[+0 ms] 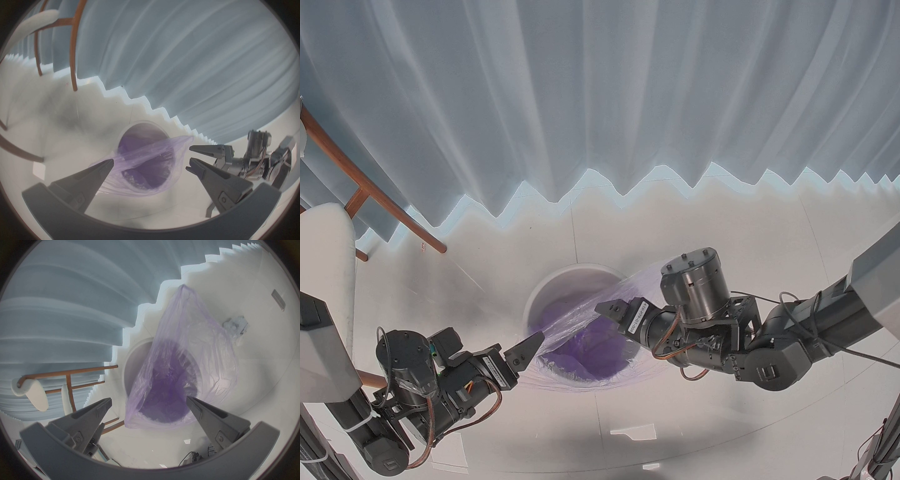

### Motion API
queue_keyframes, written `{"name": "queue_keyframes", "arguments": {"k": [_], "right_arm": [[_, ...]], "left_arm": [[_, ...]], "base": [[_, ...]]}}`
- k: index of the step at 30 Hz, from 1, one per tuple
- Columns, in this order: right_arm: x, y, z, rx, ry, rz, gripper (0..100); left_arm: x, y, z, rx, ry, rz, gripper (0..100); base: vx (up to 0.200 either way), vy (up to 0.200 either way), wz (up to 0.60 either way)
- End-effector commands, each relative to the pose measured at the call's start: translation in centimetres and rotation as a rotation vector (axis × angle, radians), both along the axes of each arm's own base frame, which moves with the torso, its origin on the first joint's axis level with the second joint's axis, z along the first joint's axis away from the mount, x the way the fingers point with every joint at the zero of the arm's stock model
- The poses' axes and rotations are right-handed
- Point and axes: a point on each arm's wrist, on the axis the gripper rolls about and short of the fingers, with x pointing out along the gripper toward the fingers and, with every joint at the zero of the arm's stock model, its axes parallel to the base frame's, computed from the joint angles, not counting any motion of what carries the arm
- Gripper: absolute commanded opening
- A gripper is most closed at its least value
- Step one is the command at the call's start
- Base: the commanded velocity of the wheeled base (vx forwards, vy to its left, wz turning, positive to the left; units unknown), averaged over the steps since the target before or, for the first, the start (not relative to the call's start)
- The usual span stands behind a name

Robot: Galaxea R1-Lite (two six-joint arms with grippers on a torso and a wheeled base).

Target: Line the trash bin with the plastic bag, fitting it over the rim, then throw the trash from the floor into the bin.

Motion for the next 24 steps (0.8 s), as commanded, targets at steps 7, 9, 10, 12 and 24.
{"name": "queue_keyframes", "arguments": {"k": [7, 9, 10, 12, 24], "right_arm": [[1.7, -4.3, 1.9, 0.057, -0.012, -0.140, 100], [1.7, -4.4, 2.2, 0.067, -0.013, -0.145, 100], [1.7, -4.5, 2.2, 0.068, -0.013, -0.147, 100], [1.6, -4.5, 2.3, 0.073, -0.013, -0.148, 100], [0.9, -5.0, 2.8, 0.079, -0.014, -0.150, 100]], "left_arm": [[0.8, -1.4, -1.3, 0.268, -0.100, -0.101, 100], [1.7, -2.0, -1.9, 0.363, -0.147, -0.173, 100], [2.0, -2.1, -2.0, 0.394, -0.170, -0.201, 100], [2.4, -2.3, -2.2, 0.443, -0.208, -0.259, 100], [5.4, -3.1, -4.8, 0.528, -0.240, -0.334, 100]], "base": [[0.000, 0.000, 0.00], [0.000, 0.000, 0.00], [0.000, 0.000, 0.00], [0.000, 0.000, 0.00], [0.000, 0.000, 0.00]]}}
